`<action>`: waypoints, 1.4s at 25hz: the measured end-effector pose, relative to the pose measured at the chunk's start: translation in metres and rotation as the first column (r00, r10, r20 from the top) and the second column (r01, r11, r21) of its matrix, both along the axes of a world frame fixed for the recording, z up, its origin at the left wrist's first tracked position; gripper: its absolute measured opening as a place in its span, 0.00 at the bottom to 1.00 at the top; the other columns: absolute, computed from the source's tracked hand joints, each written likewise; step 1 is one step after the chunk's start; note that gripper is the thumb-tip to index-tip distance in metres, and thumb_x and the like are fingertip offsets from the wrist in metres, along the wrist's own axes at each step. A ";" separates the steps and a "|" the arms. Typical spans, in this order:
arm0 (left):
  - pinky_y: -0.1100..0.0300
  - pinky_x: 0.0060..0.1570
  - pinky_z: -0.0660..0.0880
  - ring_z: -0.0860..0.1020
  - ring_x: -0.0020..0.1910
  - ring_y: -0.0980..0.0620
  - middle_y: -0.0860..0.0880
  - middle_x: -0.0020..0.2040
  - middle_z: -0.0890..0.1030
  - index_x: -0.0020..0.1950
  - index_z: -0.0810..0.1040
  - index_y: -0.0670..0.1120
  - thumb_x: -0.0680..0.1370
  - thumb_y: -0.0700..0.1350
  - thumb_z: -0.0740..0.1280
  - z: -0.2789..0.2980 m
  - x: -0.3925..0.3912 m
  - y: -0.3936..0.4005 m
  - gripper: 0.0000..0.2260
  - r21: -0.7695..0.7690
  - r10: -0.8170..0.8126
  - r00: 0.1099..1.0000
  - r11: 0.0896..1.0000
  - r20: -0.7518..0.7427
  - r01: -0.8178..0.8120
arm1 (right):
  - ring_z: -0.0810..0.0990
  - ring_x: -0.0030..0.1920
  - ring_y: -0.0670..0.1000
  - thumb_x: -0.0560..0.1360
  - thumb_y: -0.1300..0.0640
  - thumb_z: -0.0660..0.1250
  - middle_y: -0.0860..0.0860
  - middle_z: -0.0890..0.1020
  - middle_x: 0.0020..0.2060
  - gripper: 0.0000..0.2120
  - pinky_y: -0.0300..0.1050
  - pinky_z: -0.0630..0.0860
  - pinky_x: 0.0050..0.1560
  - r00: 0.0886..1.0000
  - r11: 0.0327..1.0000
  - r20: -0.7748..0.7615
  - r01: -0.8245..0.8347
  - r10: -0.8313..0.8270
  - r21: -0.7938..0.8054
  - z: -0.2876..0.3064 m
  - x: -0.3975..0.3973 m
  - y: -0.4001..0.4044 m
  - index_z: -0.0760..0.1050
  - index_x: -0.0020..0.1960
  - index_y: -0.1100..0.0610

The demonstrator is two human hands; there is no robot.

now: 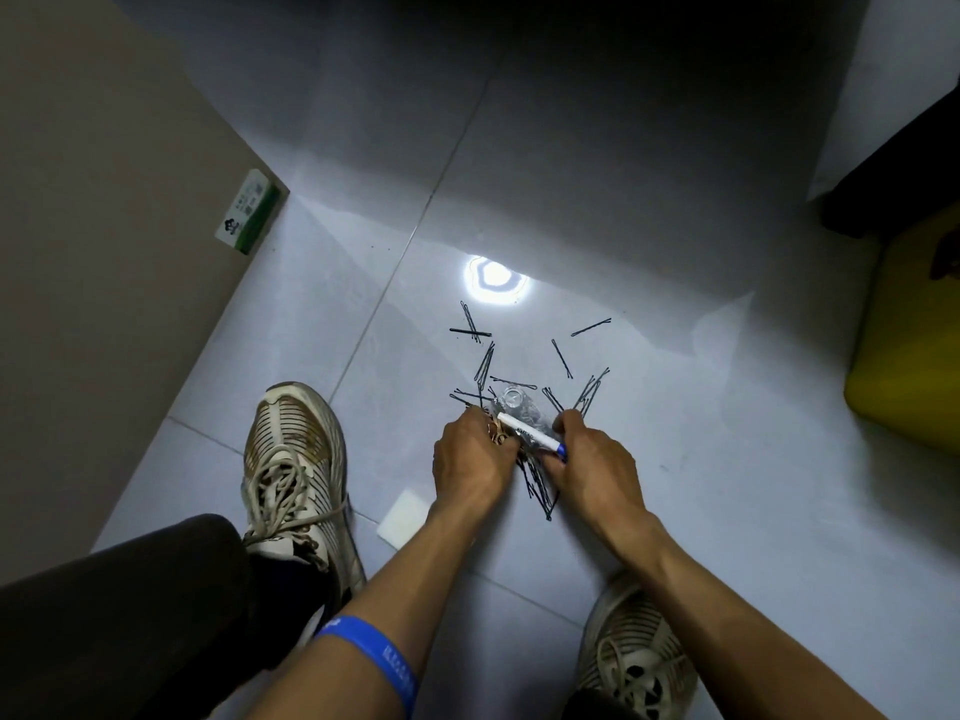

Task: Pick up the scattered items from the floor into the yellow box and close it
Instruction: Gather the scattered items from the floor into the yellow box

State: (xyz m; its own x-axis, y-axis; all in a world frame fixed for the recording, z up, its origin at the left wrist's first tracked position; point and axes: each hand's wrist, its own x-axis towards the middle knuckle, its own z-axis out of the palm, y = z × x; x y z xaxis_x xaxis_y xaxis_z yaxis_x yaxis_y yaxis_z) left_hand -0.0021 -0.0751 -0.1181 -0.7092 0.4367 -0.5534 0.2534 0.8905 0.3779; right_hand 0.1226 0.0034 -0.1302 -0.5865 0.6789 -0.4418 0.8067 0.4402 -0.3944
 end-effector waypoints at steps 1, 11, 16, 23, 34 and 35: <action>0.53 0.44 0.74 0.79 0.48 0.41 0.46 0.48 0.82 0.48 0.75 0.47 0.70 0.53 0.71 0.000 0.001 0.000 0.13 0.001 0.036 0.999 0.999 -0.001 -0.036 | 0.81 0.44 0.59 0.74 0.48 0.67 0.53 0.83 0.44 0.14 0.46 0.67 0.36 1.000 1.000 0.016 0.019 -0.019 -0.002 0.000 -0.002 -0.003 0.68 0.53 0.54; 0.58 0.30 0.66 0.73 0.30 0.50 0.51 0.29 0.76 0.31 0.73 0.47 0.71 0.52 0.65 0.013 -0.011 -0.019 0.12 0.102 0.152 0.975 0.980 0.160 -0.169 | 0.72 0.29 0.51 0.66 0.53 0.66 0.48 0.73 0.26 0.10 0.41 0.65 0.29 0.992 0.886 0.002 0.111 -0.124 -0.451 0.007 -0.014 0.004 0.70 0.32 0.58; 0.58 0.33 0.71 0.76 0.31 0.49 0.39 0.31 0.80 0.30 0.77 0.44 0.73 0.41 0.64 0.064 -0.013 -0.006 0.12 0.292 0.186 0.840 0.881 0.510 -0.372 | 0.70 0.27 0.50 0.56 0.55 0.68 0.55 0.75 0.29 0.10 0.40 0.68 0.27 0.662 0.512 -0.196 0.325 -0.723 -0.795 0.068 0.010 0.025 0.77 0.34 0.61; 0.61 0.27 0.69 0.76 0.27 0.51 0.45 0.32 0.80 0.42 0.81 0.40 0.75 0.35 0.62 0.176 0.076 0.118 0.08 0.497 -0.132 0.757 0.822 0.640 -0.277 | 0.71 0.25 0.51 0.65 0.64 0.59 0.58 0.76 0.27 0.12 0.40 0.65 0.23 0.122 0.317 -0.292 0.363 -0.949 -0.876 0.191 0.108 0.088 0.73 0.47 0.65; 0.49 0.72 0.63 0.65 0.74 0.44 0.47 0.76 0.65 0.78 0.62 0.49 0.80 0.59 0.60 0.233 0.189 0.259 0.28 0.558 -0.414 0.764 0.825 0.494 0.086 | 0.77 0.59 0.56 0.77 0.46 0.61 0.52 0.78 0.60 0.21 0.51 0.72 0.55 0.373 0.505 -0.407 0.813 -0.834 -0.289 0.261 0.221 0.233 0.74 0.65 0.55; 0.50 0.72 0.63 0.64 0.74 0.46 0.48 0.77 0.64 0.78 0.62 0.50 0.81 0.58 0.60 0.221 0.174 0.242 0.27 0.546 -0.394 0.780 0.834 0.487 0.080 | 0.76 0.61 0.56 0.77 0.47 0.61 0.52 0.78 0.62 0.21 0.51 0.71 0.58 0.401 0.537 -0.426 0.798 -0.811 -0.272 0.252 0.212 0.223 0.74 0.67 0.55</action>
State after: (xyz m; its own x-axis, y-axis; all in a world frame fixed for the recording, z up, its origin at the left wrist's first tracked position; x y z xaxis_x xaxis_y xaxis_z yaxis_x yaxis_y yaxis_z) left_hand 0.1715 0.1674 0.1027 -0.1743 0.8575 -0.4840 0.0345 0.4965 0.8673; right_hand 0.3346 0.2268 0.1215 0.1084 0.9425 -0.3161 0.4980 -0.3267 -0.8033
